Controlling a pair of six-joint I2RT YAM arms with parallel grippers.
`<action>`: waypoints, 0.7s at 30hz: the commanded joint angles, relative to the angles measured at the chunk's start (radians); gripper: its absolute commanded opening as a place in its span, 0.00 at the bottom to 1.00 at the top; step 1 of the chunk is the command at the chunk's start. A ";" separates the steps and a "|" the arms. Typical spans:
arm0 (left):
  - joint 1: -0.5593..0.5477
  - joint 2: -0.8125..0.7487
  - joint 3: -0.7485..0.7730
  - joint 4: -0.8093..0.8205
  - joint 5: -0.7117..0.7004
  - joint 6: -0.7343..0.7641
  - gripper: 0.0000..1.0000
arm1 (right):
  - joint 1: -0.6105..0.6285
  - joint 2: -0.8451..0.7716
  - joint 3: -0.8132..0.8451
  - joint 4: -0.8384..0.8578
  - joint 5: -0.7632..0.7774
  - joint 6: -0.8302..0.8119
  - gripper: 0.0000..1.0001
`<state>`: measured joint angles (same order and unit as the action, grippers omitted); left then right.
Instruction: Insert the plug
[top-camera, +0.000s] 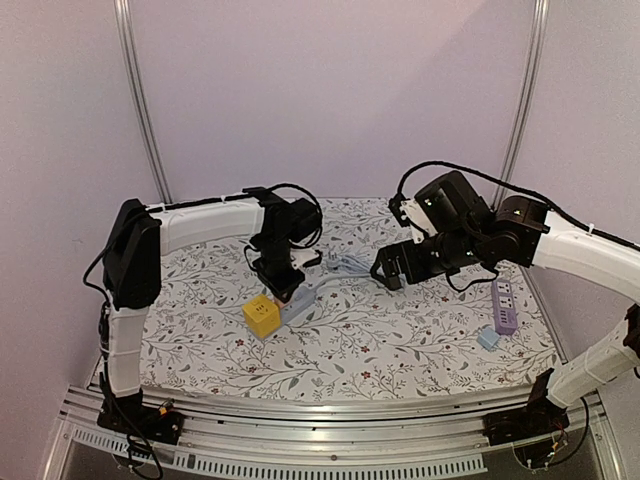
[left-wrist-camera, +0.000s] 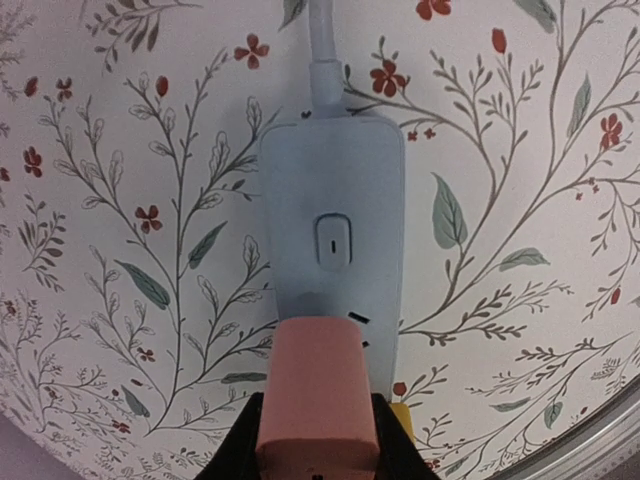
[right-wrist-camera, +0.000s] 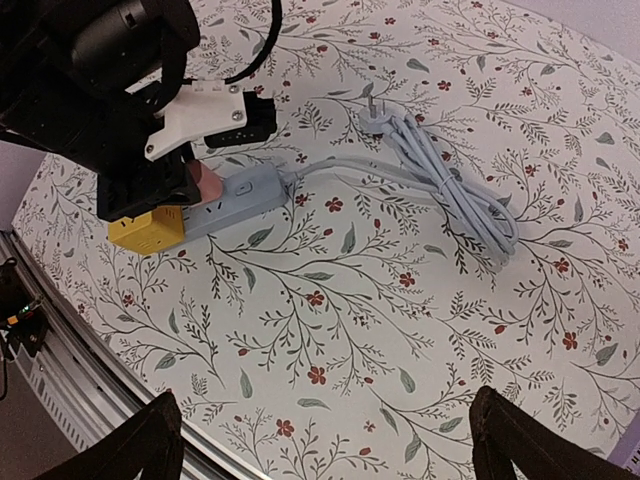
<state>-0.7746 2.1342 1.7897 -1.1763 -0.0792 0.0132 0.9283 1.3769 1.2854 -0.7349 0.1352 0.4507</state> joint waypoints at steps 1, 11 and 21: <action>0.017 0.026 -0.007 0.038 0.025 -0.007 0.00 | -0.002 0.008 0.016 -0.010 -0.003 -0.009 0.99; 0.018 0.036 -0.012 0.038 0.032 -0.007 0.00 | -0.001 0.009 0.012 -0.013 -0.003 -0.010 0.99; 0.032 0.050 -0.001 0.024 0.051 -0.003 0.00 | -0.001 0.016 0.009 -0.015 -0.005 -0.018 0.99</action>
<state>-0.7643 2.1437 1.7885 -1.1664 -0.0544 0.0105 0.9283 1.3785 1.2854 -0.7406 0.1352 0.4404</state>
